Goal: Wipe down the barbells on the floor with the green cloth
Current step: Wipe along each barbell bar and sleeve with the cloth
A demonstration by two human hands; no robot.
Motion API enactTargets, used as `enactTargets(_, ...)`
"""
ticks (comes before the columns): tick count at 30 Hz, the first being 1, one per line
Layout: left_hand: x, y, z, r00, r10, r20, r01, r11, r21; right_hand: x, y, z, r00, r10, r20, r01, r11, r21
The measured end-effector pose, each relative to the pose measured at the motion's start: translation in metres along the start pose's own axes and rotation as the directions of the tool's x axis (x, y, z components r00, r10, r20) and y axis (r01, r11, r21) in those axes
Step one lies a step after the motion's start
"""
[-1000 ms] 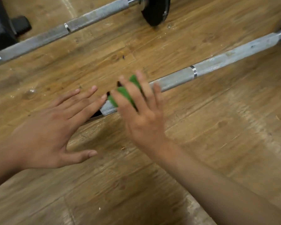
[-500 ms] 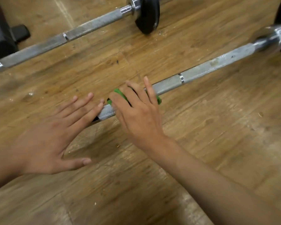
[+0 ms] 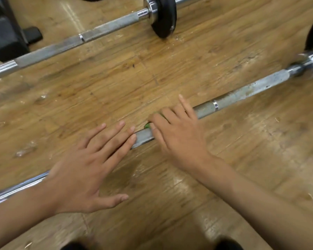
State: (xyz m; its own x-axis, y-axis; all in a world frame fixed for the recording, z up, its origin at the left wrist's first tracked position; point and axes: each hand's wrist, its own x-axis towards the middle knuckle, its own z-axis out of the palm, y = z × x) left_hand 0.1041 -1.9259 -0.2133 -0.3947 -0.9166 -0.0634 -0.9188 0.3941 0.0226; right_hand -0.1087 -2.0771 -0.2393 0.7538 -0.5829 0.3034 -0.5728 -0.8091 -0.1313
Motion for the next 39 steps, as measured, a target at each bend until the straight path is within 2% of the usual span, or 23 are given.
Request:
enactTargets(2, -0.004, 0.011, 0.001, 1.000, 0.006, -0.001, -0.006, 1.000, 0.007, -0.014, 0.038, -0.011, 0.999, -0.036, 0.029, 0.038, 0.996, -0.074)
enactTargets(3, -0.006, 0.016, 0.002, 1.000, 0.012, 0.001, -0.012, 1.000, 0.003, -0.023, 0.063, -0.018, 0.999, 0.034, 0.035, -0.030, 0.994, -0.106)
enactTargets(5, -0.010, 0.026, 0.003, 1.000, 0.014, -0.003, -0.015, 1.000, -0.019, -0.034, 0.103, -0.038, 0.963, 0.268, 0.027, -0.262, 0.955, -0.139)
enactTargets(7, -0.013, 0.037, 0.004, 1.000, 0.023, -0.004, -0.024, 0.999, -0.039, -0.038, 0.099, -0.047, 0.910, 0.414, 0.018, -0.407, 0.902, -0.144)
enactTargets(9, -0.017, 0.048, 0.007, 1.000, 0.027, -0.008, -0.027, 0.999, -0.033, -0.039, 0.054, -0.037, 0.924, 0.381, -0.013, -0.381, 0.920, -0.098)
enactTargets(12, -0.022, 0.065, 0.012, 0.999, 0.031, -0.026, -0.031, 1.000, 0.007, -0.061, -0.026, -0.018, 0.996, 0.083, -0.020, -0.082, 0.995, 0.060)
enactTargets(14, -0.026, 0.071, 0.013, 0.998, 0.057, -0.026, -0.056, 0.998, 0.039, -0.076, -0.024, -0.019, 0.997, -0.082, 0.008, 0.082, 0.996, 0.024)
enactTargets(15, -0.027, 0.074, 0.014, 0.997, 0.069, -0.029, -0.067, 0.996, 0.054, -0.083, -0.004, -0.023, 0.995, -0.103, 0.010, 0.104, 0.994, -0.032)
enactTargets(17, -0.030, 0.081, 0.015, 0.996, 0.077, -0.040, -0.074, 0.995, 0.063, -0.097, 0.046, -0.031, 1.000, 0.009, -0.021, -0.012, 0.994, -0.112)
enactTargets(20, -0.032, 0.090, 0.017, 0.994, 0.086, -0.061, -0.083, 0.995, 0.058, -0.103, 0.101, -0.053, 0.936, 0.349, -0.045, -0.351, 0.928, -0.123)
enactTargets(22, -0.034, 0.093, 0.019, 0.993, 0.089, -0.076, -0.085, 0.995, 0.052, -0.096, 0.084, -0.055, 0.857, 0.509, -0.084, -0.512, 0.859, -0.012)
enactTargets(23, -0.035, 0.093, 0.020, 0.993, 0.081, -0.089, -0.077, 0.996, 0.047, -0.092, 0.060, -0.049, 0.832, 0.544, -0.106, -0.542, 0.839, 0.048)
enactTargets(24, -0.036, 0.094, 0.020, 0.992, 0.070, -0.104, -0.066, 0.997, 0.043, -0.090, 0.029, -0.041, 0.853, 0.511, -0.106, -0.505, 0.859, 0.080)
enactTargets(25, -0.035, 0.094, 0.020, 0.992, 0.064, -0.113, -0.059, 0.997, 0.048, -0.092, -0.003, -0.032, 0.906, 0.414, -0.088, -0.404, 0.908, 0.108)
enactTargets(27, -0.034, 0.093, 0.020, 0.992, 0.066, -0.106, -0.060, 0.996, 0.060, -0.103, -0.044, -0.021, 0.988, 0.144, -0.059, -0.138, 0.985, 0.106)
enactTargets(29, -0.034, 0.090, 0.019, 0.994, 0.068, -0.088, -0.062, 0.996, 0.069, -0.104, -0.017, -0.020, 0.997, -0.029, -0.073, 0.031, 0.999, 0.024)
enactTargets(30, -0.033, 0.089, 0.019, 0.994, 0.073, -0.080, -0.067, 0.995, 0.069, -0.107, 0.008, -0.022, 0.995, -0.028, -0.093, 0.027, 0.999, -0.018)
enactTargets(32, -0.033, 0.085, 0.018, 0.995, 0.072, -0.066, -0.069, 0.996, 0.049, -0.113, 0.058, -0.026, 0.976, 0.144, -0.164, -0.156, 0.985, -0.066)
enactTargets(34, -0.031, 0.082, 0.018, 0.996, 0.060, -0.072, -0.058, 0.998, 0.028, -0.112, 0.087, -0.032, 0.891, 0.393, -0.227, -0.411, 0.911, -0.036)
enactTargets(36, -0.029, 0.079, 0.018, 0.996, 0.046, -0.074, -0.045, 0.999, 0.007, -0.093, 0.072, -0.030, 0.806, 0.526, -0.273, -0.526, 0.847, 0.081)
enactTargets(37, -0.028, 0.076, 0.018, 0.996, 0.038, -0.075, -0.038, 0.999, 0.000, -0.083, 0.050, -0.025, 0.799, 0.532, -0.282, -0.517, 0.846, 0.132)
enactTargets(39, -0.026, 0.071, 0.019, 0.996, 0.027, -0.079, -0.027, 1.000, -0.005, -0.078, -0.009, -0.010, 0.901, 0.376, -0.216, -0.345, 0.923, 0.171)
